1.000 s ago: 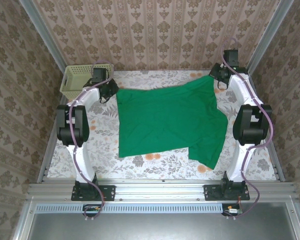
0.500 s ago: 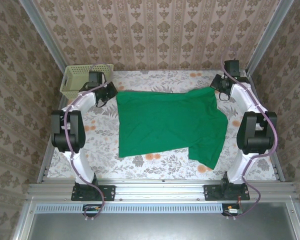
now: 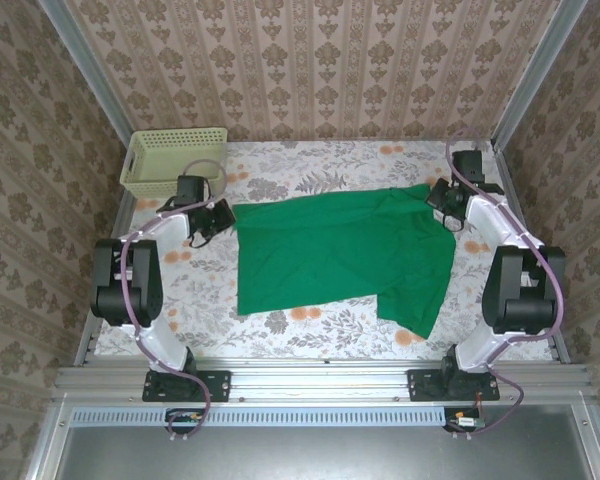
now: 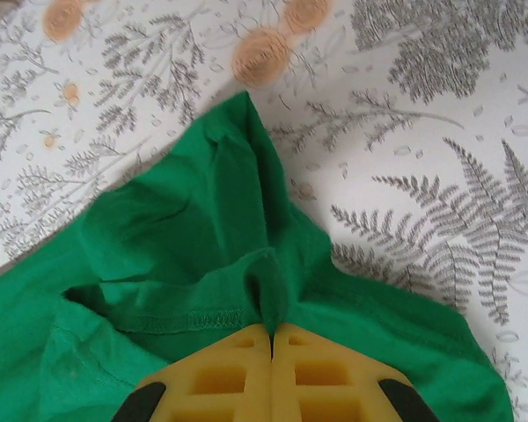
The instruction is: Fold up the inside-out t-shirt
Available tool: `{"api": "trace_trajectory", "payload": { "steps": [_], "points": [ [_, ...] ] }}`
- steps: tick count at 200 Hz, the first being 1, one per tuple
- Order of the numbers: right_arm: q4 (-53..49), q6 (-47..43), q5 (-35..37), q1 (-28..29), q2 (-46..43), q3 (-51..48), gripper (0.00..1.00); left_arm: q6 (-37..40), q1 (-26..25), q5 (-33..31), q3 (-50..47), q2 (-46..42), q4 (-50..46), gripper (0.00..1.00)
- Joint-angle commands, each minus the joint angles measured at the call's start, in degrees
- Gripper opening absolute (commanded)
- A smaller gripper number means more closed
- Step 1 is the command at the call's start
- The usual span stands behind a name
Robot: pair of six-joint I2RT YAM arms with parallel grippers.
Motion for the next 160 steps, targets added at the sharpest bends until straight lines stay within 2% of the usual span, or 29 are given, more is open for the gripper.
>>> {"api": "trace_trajectory", "payload": {
  "steps": [1, 32, 49, 59, 72, 83, 104, 132, 160],
  "points": [
    [-0.08, 2.49, 1.53, -0.37, -2.78, -2.82, 0.00, 0.31, 0.64, 1.11, -2.19, -1.84, 1.76, 0.00],
    [-0.08, 3.38, 2.97, -0.37, -3.98, -5.49, 0.00, -0.60, 0.55, 0.87, -3.86, -1.81, 1.48, 0.00],
    [-0.57, 3.43, 3.81, -0.46, -4.19, -5.82, 0.00, -0.30, 0.56, -0.48, -3.34, -1.74, -0.36, 0.11],
    [-0.87, 3.28, 3.94, -0.46, -4.24, -5.57, 0.09, 0.01, 0.55, -1.65, -2.62, -1.84, -1.90, 0.23],
    [-1.83, 3.39, 4.45, -0.48, -4.66, -4.91, 0.28, 0.27, 0.33, -4.14, -1.22, -2.57, -5.06, 0.34],
    [-2.49, 3.40, 5.01, -0.46, -5.70, -4.33, 0.40, 0.81, -0.14, -6.20, 0.53, -3.72, -7.97, 0.39],
    [-2.48, 2.77, 5.72, 0.04, -8.34, -3.60, 0.53, 2.16, -2.98, -10.96, 4.73, -6.36, -13.10, 0.46],
    [-3.32, 1.11, 3.14, 2.78, -5.88, 0.72, 0.55, 2.70, -7.93, -11.23, 9.37, -5.56, -12.22, 0.51],
    [-5.60, 0.26, 0.39, 6.52, 2.63, 8.50, 0.54, 2.03, -10.32, -7.91, 15.29, 1.81, -10.97, 0.50]
  ]
}}
